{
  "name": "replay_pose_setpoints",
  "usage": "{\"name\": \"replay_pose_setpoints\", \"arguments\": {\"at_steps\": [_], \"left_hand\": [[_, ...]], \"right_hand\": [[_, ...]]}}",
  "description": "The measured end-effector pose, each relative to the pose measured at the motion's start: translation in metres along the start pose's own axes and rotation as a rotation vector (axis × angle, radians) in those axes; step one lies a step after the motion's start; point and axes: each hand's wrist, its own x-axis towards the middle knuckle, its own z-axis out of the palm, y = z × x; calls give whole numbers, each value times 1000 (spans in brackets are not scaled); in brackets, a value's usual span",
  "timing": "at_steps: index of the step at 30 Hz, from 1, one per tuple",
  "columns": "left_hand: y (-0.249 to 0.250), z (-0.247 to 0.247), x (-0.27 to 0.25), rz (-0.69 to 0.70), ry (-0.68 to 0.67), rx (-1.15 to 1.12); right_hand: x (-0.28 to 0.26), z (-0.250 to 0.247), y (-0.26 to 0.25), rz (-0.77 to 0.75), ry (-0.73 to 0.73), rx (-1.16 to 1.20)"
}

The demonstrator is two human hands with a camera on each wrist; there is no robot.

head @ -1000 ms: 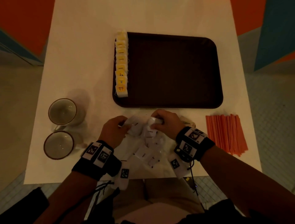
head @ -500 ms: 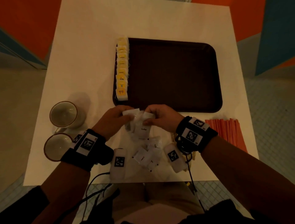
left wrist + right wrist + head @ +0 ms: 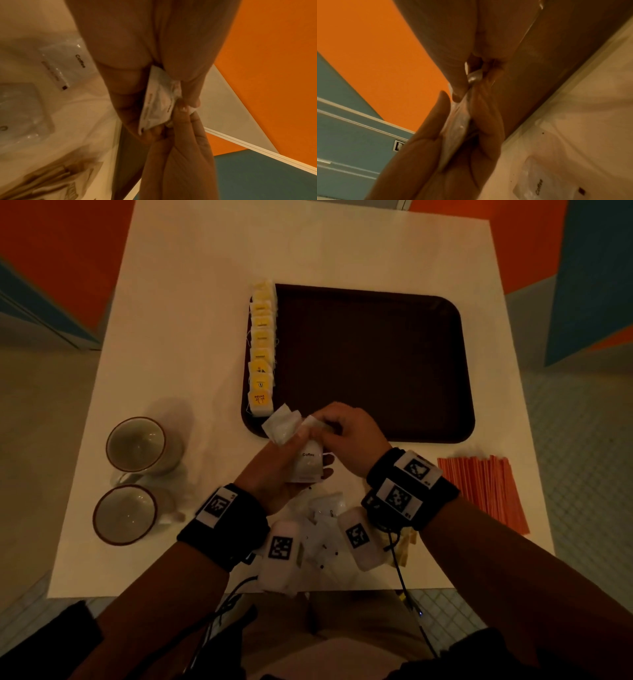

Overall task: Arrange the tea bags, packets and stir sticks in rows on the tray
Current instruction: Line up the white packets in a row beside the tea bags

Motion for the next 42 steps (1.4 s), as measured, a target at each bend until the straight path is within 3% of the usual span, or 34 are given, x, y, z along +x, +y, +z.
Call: {"name": "replay_pose_setpoints", "arguments": {"at_steps": [3,8,10,12,15,22,25,30,34,37,42], "left_hand": [[-5,-5,2,-34,61,-61],[-5,-15,2,-24,93,-141],[-3,-18,2,8,102,-155],[0,-18,4,26,113,-138],[2,-15,5,39,89,-117],[-2,-8,8,38,65,-192],[-2,-7,7,36,58,-182],[0,-15,13,17,138,-116],[6,-16,8,-105,68,97],[7,-11,-1,-170,-130,121],[3,-12,-3,-62,-151,37]], "right_hand": [[2,-7,0,29,32,66],[-2,-25,0,75,220,131],[-6,-33,-5,87,185,183],[-12,-34,-12,112,27,175],[-19,-17,-14,119,-170,-77],[-20,22,1,9,-32,-184],[-16,20,1,-26,-78,-309],[-23,16,-2,-105,-53,-297],[-19,3,-5,-141,-55,-259],[-9,-7,-11,-171,-104,-240],[-2,-6,-14,-183,-116,-127]]}}
